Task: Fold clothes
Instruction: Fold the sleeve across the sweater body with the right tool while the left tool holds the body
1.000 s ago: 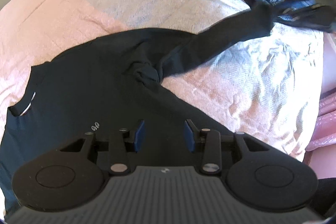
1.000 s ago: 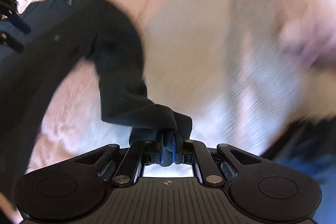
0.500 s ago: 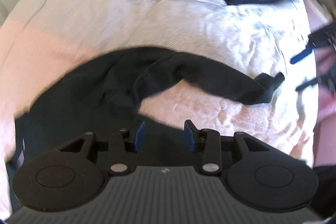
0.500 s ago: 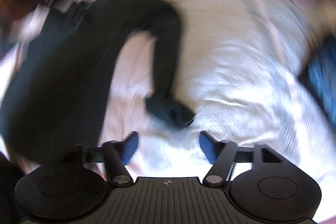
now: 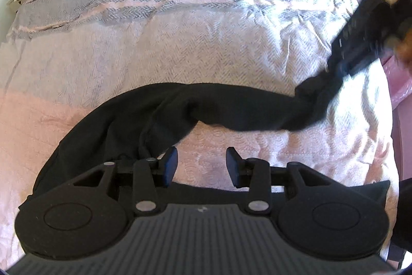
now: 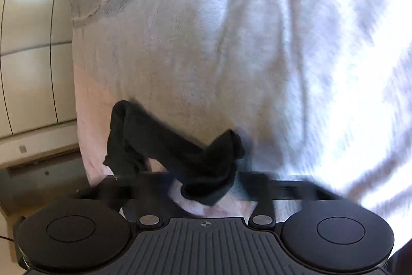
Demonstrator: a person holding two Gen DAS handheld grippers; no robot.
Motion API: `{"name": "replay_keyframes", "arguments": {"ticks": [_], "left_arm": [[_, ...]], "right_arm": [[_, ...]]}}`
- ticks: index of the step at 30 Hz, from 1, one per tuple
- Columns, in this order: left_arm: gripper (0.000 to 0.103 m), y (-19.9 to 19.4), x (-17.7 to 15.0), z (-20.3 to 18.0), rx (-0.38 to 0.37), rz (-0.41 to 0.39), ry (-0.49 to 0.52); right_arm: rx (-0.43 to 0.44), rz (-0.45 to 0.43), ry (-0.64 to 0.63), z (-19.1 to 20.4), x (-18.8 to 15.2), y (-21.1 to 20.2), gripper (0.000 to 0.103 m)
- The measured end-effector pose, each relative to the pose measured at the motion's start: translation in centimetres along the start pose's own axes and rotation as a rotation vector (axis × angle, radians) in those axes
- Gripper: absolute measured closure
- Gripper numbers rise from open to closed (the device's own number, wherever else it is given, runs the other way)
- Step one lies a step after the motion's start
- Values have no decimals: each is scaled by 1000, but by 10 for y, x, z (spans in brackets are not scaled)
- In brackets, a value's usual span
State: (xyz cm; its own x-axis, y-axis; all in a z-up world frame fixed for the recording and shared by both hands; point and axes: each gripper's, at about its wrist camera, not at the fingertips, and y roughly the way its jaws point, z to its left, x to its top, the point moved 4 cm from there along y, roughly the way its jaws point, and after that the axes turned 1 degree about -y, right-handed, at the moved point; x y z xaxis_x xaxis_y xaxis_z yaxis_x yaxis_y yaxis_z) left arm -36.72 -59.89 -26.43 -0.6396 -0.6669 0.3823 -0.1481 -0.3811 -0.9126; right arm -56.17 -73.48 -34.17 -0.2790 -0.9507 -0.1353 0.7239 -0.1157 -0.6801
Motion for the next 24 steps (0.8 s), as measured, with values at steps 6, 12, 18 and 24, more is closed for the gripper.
{"name": "replay_keyframes", "arguments": {"ticks": [6, 12, 18, 24], "left_arm": [[67, 0, 4, 5, 7, -32, -21], [67, 20, 18, 3, 11, -51, -14], [66, 45, 39, 8, 13, -78, 29], [63, 86, 58, 12, -66, -39, 111]], "right_arm": [[-100, -455, -680, 94, 24, -93, 96], [-165, -460, -640, 65, 39, -83, 95], [-203, -392, -637, 41, 30, -87, 95], [-292, -268, -663, 8, -11, -86, 95]]}}
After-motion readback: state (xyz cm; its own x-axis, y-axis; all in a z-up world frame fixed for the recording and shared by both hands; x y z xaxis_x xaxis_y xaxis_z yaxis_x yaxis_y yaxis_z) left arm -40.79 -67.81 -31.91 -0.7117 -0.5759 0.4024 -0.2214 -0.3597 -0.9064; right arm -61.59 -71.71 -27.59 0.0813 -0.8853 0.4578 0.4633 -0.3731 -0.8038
